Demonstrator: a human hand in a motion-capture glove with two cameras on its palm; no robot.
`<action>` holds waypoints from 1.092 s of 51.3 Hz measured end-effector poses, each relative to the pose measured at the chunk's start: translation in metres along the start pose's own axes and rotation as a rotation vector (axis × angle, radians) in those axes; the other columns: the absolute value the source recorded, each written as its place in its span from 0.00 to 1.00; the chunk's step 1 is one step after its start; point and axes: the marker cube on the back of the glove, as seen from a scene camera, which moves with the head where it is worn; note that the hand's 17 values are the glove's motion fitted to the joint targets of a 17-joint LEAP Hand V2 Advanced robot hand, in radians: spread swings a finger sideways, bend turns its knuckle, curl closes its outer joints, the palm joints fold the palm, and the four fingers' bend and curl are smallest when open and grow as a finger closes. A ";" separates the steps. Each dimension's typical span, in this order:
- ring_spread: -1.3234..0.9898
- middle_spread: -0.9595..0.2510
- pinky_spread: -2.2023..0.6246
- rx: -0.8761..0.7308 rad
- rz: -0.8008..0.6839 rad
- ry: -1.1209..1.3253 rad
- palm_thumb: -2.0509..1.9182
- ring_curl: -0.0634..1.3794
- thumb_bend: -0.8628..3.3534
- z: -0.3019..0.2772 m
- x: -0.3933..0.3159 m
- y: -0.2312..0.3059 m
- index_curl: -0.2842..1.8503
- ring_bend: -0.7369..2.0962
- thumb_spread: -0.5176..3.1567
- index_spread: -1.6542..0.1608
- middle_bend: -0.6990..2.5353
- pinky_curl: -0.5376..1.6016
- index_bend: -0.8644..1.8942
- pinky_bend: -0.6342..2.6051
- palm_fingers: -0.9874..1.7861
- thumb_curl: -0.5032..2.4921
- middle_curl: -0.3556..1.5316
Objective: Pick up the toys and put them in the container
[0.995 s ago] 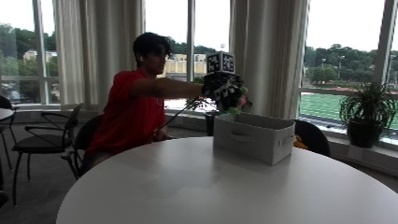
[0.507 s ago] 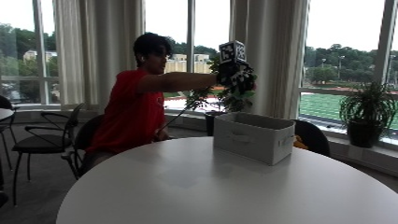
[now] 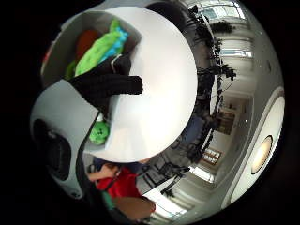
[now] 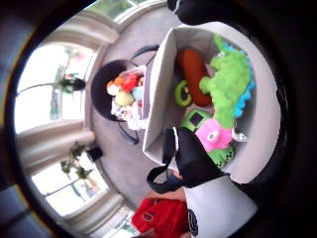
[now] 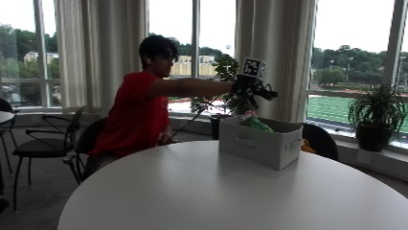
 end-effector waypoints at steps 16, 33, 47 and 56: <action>0.56 0.74 0.78 0.101 0.365 0.103 0.52 0.28 0.20 0.023 0.057 0.041 0.42 0.40 0.46 0.68 0.26 0.46 0.34 0.66 0.29 0.40 0.34; 0.57 0.73 0.81 0.068 0.608 0.019 0.51 0.27 0.19 0.073 0.168 0.126 0.32 0.37 0.46 0.70 0.26 0.43 0.34 0.62 0.28 0.33 0.33; 0.57 0.73 0.81 0.100 0.644 -0.009 0.51 0.27 0.19 0.106 0.214 0.174 0.28 0.34 0.46 0.70 0.26 0.41 0.36 0.59 0.29 0.30 0.32; 0.57 0.73 0.81 0.142 0.632 0.039 0.51 0.27 0.20 0.121 0.228 0.197 0.27 0.33 0.46 0.70 0.26 0.40 0.36 0.58 0.29 0.29 0.32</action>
